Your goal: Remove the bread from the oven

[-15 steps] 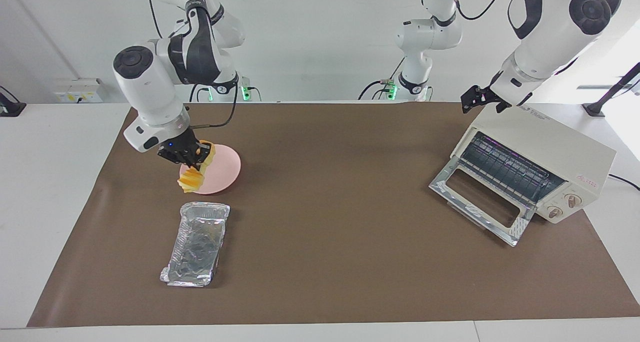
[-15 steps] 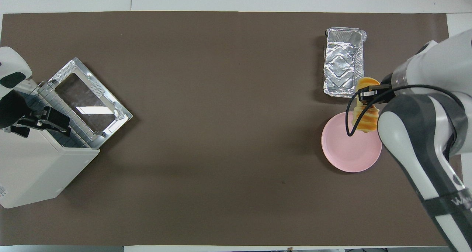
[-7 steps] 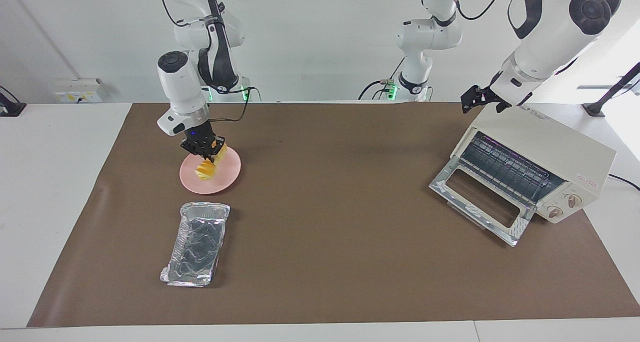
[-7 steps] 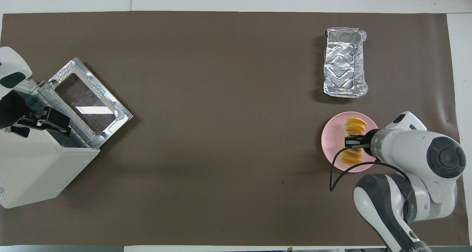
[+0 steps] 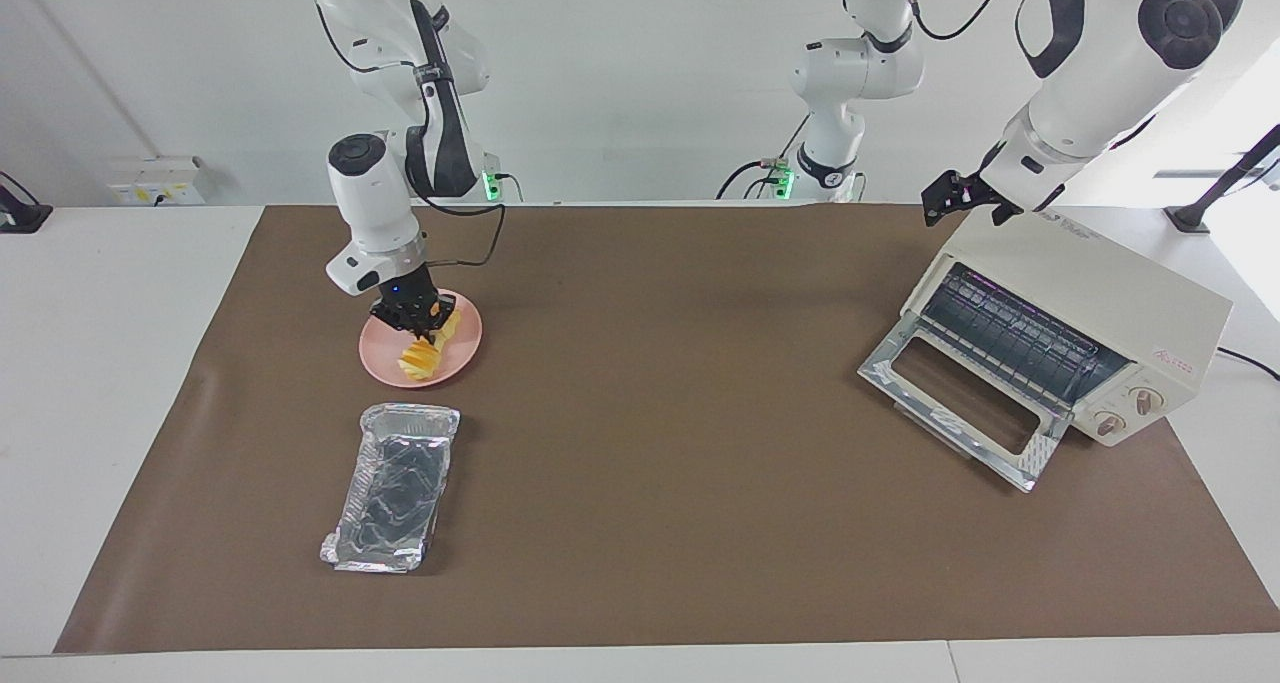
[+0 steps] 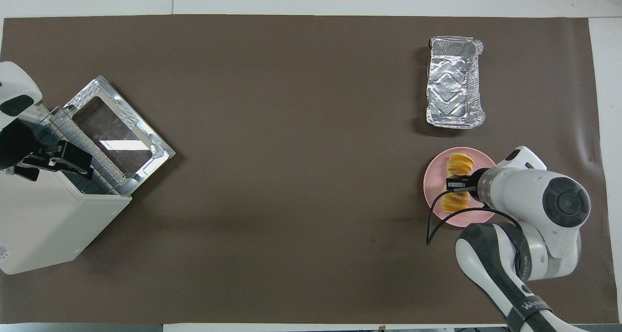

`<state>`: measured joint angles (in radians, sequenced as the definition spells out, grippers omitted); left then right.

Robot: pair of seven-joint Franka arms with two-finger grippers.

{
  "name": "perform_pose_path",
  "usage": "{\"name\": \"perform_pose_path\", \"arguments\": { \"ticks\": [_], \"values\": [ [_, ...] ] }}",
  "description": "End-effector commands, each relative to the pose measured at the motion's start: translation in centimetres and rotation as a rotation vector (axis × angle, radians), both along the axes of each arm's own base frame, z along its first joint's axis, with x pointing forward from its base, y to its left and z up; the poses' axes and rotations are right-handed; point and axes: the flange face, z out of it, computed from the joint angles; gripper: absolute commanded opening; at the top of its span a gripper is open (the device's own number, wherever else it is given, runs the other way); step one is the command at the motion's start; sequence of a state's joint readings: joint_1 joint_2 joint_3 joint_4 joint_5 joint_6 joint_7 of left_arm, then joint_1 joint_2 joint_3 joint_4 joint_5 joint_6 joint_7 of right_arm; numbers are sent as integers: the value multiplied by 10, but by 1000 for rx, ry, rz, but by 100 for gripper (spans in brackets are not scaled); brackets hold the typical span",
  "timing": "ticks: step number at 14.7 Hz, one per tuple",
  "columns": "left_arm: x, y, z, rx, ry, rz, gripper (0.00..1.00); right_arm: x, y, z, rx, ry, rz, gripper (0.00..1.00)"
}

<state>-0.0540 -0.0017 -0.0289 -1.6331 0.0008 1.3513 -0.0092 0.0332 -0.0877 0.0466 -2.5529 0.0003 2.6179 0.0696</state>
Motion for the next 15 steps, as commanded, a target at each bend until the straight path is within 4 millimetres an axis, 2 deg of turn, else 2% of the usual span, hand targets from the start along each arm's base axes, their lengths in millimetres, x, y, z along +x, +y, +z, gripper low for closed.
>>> {"name": "perform_pose_path", "arguments": {
  "ticks": [1, 2, 3, 4, 6, 7, 9, 12, 15],
  "values": [
    [-5, 5, 4, 14, -22, -1, 100, 0, 0, 4, 8, -6, 14, 100],
    [-6, 4, 4, 14, -21, -2, 100, 1, 0, 6, 7, 3, 17, 100],
    [-6, 4, 4, 14, -21, -2, 100, 6, 2, 19, 7, 11, 16, 100],
    [-6, 4, 3, 14, -19, -2, 100, 15, 3, 39, 6, 32, 17, 100],
    [-6, 4, 4, 14, -21, -2, 100, 42, -2, 100, 5, 108, 15, 100],
    [-6, 5, 3, 14, -19, -1, 100, 57, -3, 138, 3, 136, 45, 100],
    [-6, 4, 3, 14, -19, -2, 100, 71, -7, 194, 2, 126, 79, 100],
    [-5, 4, 4, 14, -22, -2, 100, 75, -21, 251, -4, 114, 129, 100],
    [-6, 4, 3, 14, -19, -2, 100, 65, -32, 298, -9, 209, 181, 100]
  ]
}}
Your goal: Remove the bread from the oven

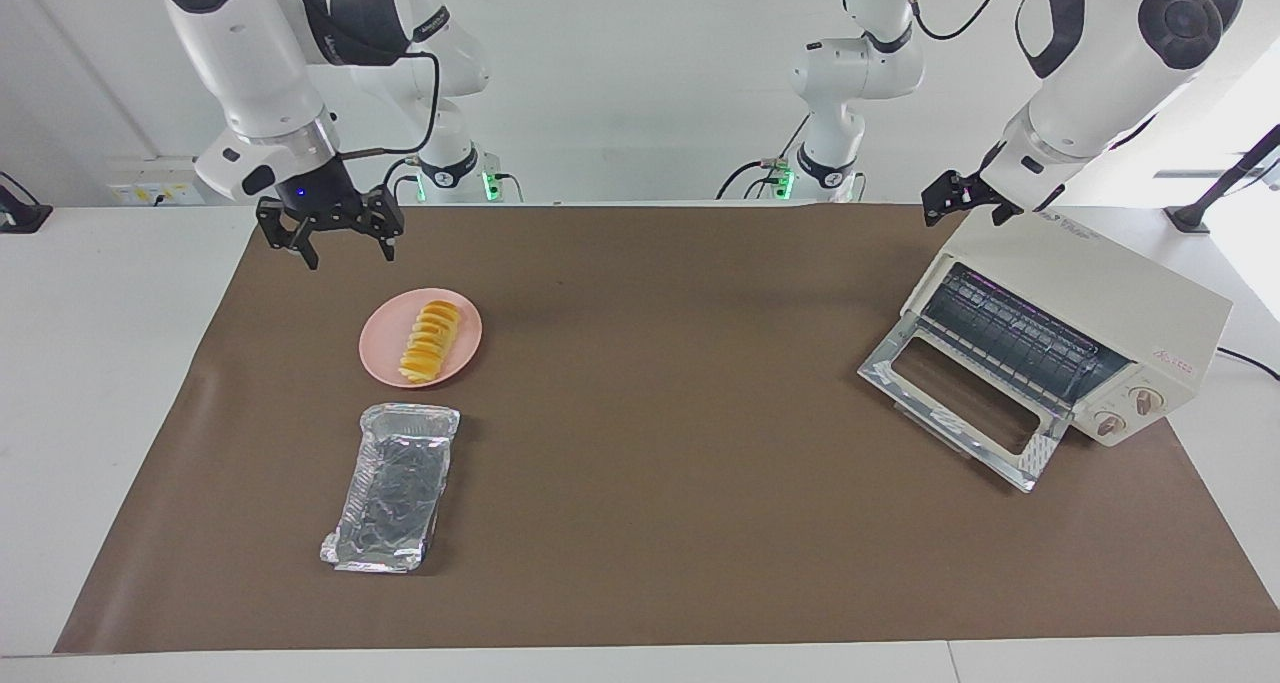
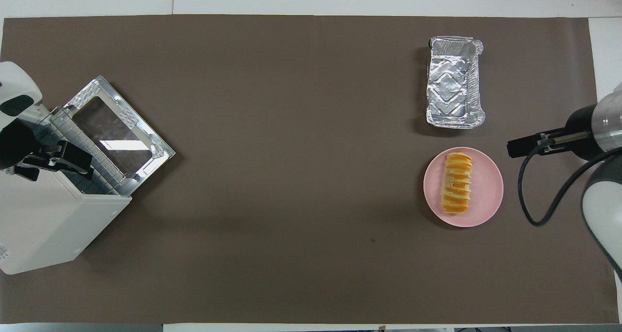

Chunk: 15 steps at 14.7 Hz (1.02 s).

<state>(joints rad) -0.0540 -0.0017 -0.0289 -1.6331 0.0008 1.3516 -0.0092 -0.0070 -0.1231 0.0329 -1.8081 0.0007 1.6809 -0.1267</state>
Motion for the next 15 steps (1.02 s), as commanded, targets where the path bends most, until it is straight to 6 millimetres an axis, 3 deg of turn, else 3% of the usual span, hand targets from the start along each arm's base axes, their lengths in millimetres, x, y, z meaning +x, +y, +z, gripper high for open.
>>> {"name": "perform_pose_path", "arguments": {
  "ticks": [1, 6, 8, 15],
  "values": [
    [-6, 4, 3, 14, -19, -2, 100, 4, -14, 31, 9, 82, 50, 100],
    [-6, 4, 3, 14, -19, -2, 100, 2, -25, 23, -12, 91, 50, 100],
    [-6, 4, 3, 14, -20, -2, 100, 3, -39, 24, -10, 86, 21, 100],
    [-6, 4, 4, 14, -20, -2, 100, 4, -36, 23, -12, 83, 27, 100]
  ]
}}
